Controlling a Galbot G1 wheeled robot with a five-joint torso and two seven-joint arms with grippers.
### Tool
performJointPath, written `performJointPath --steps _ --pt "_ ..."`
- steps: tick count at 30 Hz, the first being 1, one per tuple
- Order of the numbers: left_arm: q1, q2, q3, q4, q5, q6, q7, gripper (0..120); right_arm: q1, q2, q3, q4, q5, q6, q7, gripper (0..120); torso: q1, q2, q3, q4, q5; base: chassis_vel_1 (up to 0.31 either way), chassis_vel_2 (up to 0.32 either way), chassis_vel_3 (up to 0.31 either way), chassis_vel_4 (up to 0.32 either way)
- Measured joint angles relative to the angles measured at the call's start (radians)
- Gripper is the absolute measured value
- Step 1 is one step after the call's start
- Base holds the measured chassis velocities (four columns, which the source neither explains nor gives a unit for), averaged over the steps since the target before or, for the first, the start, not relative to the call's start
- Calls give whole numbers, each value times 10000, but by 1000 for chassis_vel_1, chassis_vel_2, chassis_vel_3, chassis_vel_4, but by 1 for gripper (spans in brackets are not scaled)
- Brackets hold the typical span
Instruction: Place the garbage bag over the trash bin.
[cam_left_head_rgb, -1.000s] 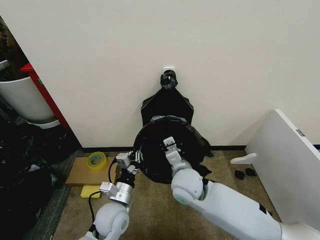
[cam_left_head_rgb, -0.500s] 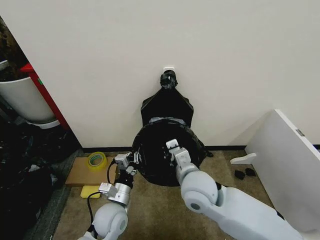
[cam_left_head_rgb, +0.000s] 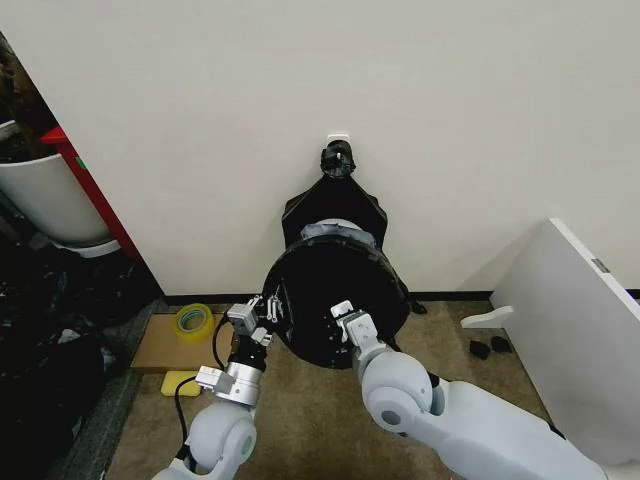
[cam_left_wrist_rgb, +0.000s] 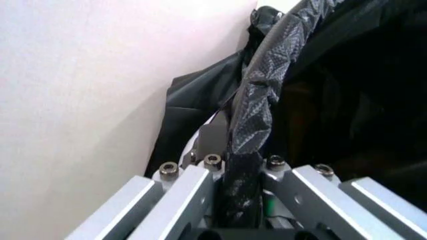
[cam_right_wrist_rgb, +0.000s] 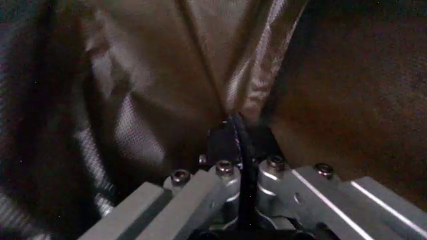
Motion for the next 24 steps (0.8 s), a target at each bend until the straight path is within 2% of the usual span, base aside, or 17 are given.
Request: performJointPath --steps 12,24 --pt "203 -7 49 -197 102 -38 110 0 332 172 413 -488 -1207 17 -386 0 0 0 0 0 -1 0 0 0 0" --pt "481 -52 65 -469 185 -15 150 0 -72 95 731 -536 -2267 164 -672 0 0 0 0 0 0 0 0 0 0"
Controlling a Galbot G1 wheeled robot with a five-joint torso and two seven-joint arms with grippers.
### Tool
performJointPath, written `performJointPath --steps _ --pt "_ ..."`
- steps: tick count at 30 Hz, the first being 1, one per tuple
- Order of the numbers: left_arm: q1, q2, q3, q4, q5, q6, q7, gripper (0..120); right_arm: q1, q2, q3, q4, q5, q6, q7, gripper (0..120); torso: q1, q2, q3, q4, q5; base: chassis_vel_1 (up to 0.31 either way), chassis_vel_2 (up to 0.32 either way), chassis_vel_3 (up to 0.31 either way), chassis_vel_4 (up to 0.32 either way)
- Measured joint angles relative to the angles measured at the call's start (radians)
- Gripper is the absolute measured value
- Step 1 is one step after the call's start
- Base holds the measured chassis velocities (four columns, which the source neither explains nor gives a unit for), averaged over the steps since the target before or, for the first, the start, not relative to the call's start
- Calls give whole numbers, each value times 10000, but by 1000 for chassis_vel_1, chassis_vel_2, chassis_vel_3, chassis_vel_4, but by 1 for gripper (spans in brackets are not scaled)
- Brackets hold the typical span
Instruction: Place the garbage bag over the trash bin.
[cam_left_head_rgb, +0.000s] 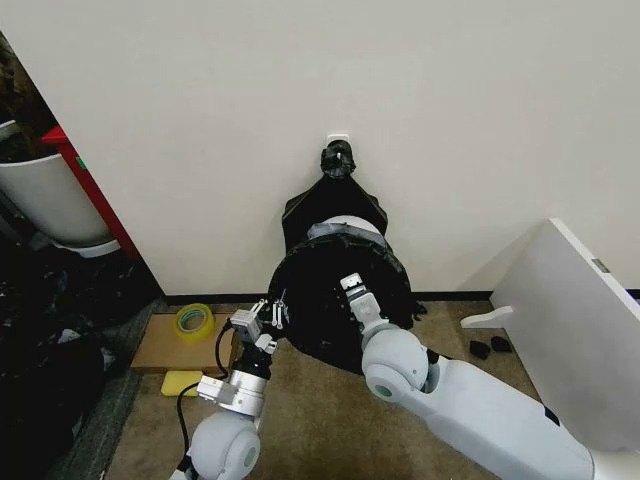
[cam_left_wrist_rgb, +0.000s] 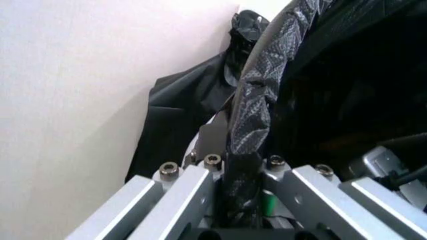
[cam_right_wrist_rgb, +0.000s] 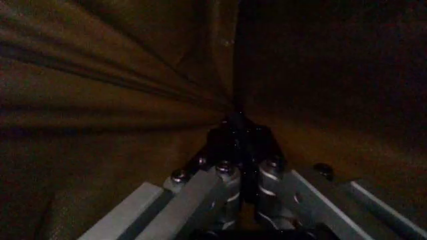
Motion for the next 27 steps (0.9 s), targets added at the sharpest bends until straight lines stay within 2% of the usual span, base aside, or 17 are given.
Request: performJointPath --steps 4,7,8,9,10,13,14,15,17,18,20,21,23,25,26,27 --pt "-18 -9 -55 22 3 33 -15 0 -316 -218 187 432 -38 264 -125 0 0 0 0 1 2 0 0 0 0" --pt "-74 -16 -89 132 -69 196 -136 0 -717 -502 380 909 -224 813 -573 7 0 0 0 0 -2 0 0 0 0" --pt "-105 -15 -101 196 -127 335 -228 0 -995 -696 456 1127 -468 1332 -977 11 0 0 0 0 -1 0 0 0 0" --pt "-153 -12 -102 289 -219 507 -350 0 -1466 -982 553 1349 -942 2342 -1673 16 0 0 0 0 1 0 0 0 0" --pt "-153 -12 -102 289 -219 507 -350 0 -1466 -982 553 1349 -942 2342 -1673 16 0 0 0 0 1 0 0 0 0" --pt "-280 -8 -88 506 -432 977 -609 0 -2556 -1707 860 1610 -2424 5012 -3572 32 0 0 -1 -3 1 0 0 0 0" --pt "-280 -8 -88 506 -432 977 -609 0 -2556 -1707 860 1610 -2424 5012 -3572 32 0 0 -1 -3 1 0 0 0 0" --pt "-354 -7 -68 577 -593 1272 -771 0 -3111 -1991 1135 1622 -3232 6511 -4662 36 0 0 -1 -3 0 0 0 0 0" --pt "-425 -7 -57 603 -780 1554 -920 0 -3525 -2128 1488 1560 -3818 7619 -5638 44 -1 0 -1 -3 -1 0 0 0 0" --pt "-425 -7 -57 603 -780 1554 -920 0 -3525 -2128 1488 1560 -3818 7619 -5638 44 -1 0 -1 -3 -1 0 0 0 0" --pt "-554 -3 -69 582 -1164 2107 -1272 0 -4205 -2214 2201 1355 -4728 8942 -6858 56 0 0 -1 -1 2 0 0 0 0" --pt "-554 -3 -69 582 -1164 2107 -1272 0 -4205 -2214 2201 1355 -4728 8942 -6858 56 0 0 -1 -1 2 0 0 0 0" --pt "-724 -39 -246 450 -1841 3136 -2254 0 -5069 -2210 2944 1256 -5517 10690 -8047 68 1 0 -1 -4 0 0 0 0 0" --pt "-660 -64 -373 238 -2290 3521 -2645 0 -5253 -2133 3078 1219 -5551 11654 -8525 76 1 0 -1 2 2 0 0 0 0" --pt "-660 -64 -373 238 -2290 3521 -2645 0 -5253 -2133 3078 1219 -5551 11654 -8525 76 1 0 -1 2 2 0 0 0 0" --pt "-620 -83 -419 116 -2517 3727 -2834 0 -5332 -2084 3156 1166 -5516 12102 -8743 81 1 0 -1 4 2 0 0 0 0"
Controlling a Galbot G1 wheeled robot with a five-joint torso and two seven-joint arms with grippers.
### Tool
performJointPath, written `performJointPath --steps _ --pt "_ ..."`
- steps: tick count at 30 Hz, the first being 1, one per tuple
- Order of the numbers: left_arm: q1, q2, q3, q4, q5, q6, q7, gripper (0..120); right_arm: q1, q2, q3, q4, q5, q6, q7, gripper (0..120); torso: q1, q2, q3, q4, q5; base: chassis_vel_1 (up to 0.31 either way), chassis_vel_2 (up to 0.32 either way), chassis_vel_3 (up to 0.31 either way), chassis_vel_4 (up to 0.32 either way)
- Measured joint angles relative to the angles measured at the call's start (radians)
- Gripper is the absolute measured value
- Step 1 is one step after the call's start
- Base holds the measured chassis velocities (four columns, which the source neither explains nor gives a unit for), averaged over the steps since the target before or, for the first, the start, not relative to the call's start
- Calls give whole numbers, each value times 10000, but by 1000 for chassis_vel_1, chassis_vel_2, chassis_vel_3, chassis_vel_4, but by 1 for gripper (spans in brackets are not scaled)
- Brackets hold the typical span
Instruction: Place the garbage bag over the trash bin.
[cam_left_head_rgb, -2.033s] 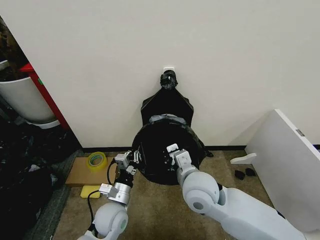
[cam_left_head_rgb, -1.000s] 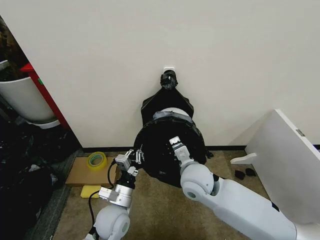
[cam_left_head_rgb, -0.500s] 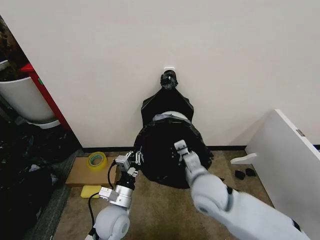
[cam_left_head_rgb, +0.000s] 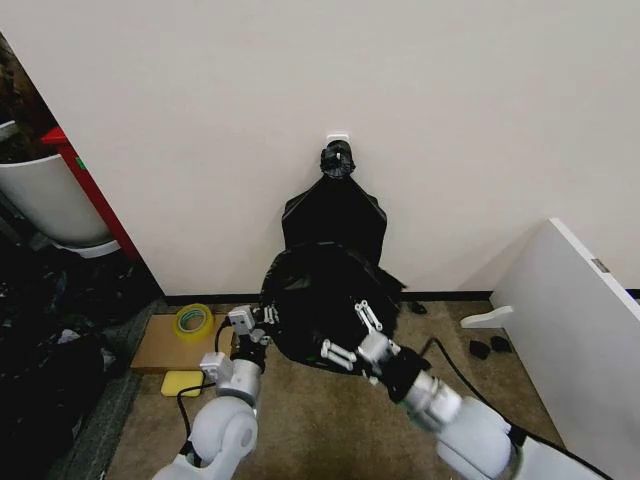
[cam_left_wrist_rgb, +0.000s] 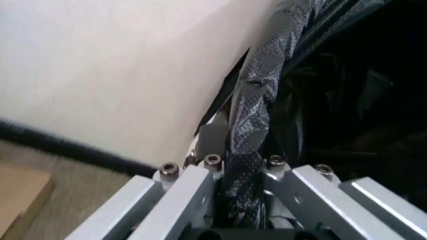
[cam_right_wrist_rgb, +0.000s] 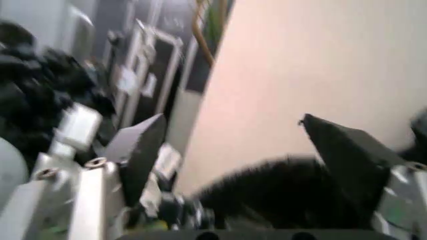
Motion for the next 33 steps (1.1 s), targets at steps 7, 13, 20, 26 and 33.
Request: performJointPath --steps 7,13,20,26,33 --pt "105 33 -245 -473 -1038 1232 -894 0 -1036 284 1424 -590 -3084 260 2035 100 0 0 0 -3 -3 0 0 0 0" --pt "97 47 -403 -571 -1392 1613 -1287 0 -1818 374 2341 -1432 -4640 522 3127 100 0 0 1 -7 -2 0 0 0 0" --pt "87 93 -862 -974 -2249 2136 -1670 0 -1931 715 2595 -2680 -5302 1554 2833 100 0 0 1 -5 -2 0 0 0 0" --pt "270 136 -962 -1288 -2465 2512 -1880 0 -1273 975 2229 -3427 -4868 1745 2683 100 0 0 1 -4 -3 0 0 0 0" --pt "417 10 -704 -1587 -2467 2664 -1912 0 -684 1278 2104 -4335 -4717 1613 2682 100 0 0 1 -5 -2 0 0 0 0"
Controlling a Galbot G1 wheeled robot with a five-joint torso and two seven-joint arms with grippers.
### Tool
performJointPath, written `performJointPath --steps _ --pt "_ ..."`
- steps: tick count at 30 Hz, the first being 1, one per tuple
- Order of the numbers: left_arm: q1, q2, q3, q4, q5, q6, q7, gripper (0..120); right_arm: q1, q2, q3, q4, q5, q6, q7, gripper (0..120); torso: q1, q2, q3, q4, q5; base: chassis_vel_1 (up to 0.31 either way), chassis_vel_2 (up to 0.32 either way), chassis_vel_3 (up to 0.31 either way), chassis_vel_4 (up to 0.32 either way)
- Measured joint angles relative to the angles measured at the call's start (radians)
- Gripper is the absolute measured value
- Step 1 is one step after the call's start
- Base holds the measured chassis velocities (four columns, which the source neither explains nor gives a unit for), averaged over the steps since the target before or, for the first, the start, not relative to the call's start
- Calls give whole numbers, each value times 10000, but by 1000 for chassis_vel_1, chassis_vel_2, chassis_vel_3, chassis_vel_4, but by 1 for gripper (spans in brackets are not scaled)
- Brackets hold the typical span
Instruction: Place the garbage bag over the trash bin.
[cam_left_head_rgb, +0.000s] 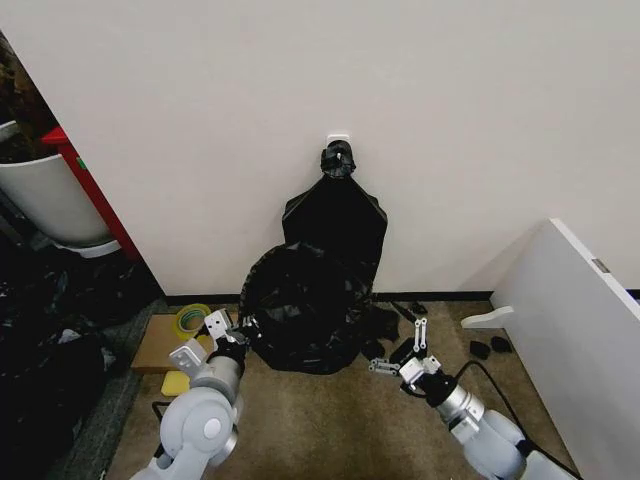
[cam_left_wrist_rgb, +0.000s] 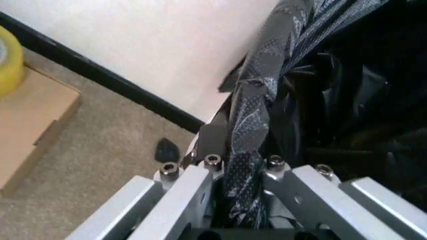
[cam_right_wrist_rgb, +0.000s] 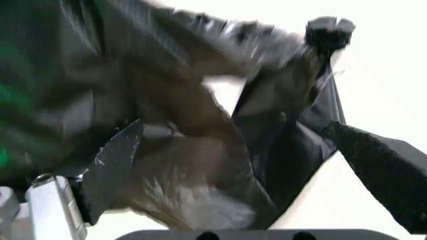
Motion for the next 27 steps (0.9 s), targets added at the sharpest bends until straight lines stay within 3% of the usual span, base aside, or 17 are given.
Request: performJointPath --steps 10,19,24,27 --pt "4 -6 81 -356 -234 195 -31 0 163 200 67 -750 -40 -28 43 100 0 0 0 0 1 0 0 0 0" --pt "-64 50 22 -69 -29 43 23 0 51 -6 608 -999 -151 -279 308 100 0 0 0 4 2 0 0 0 0" --pt "-56 98 12 74 264 -209 226 0 -502 -714 1428 -1283 1395 -486 -205 100 0 0 0 -2 -1 0 0 0 0" --pt "-61 73 51 138 306 -285 282 0 -1218 -1071 1546 -199 3479 -1044 548 100 -1 0 0 -5 -2 0 0 0 0"
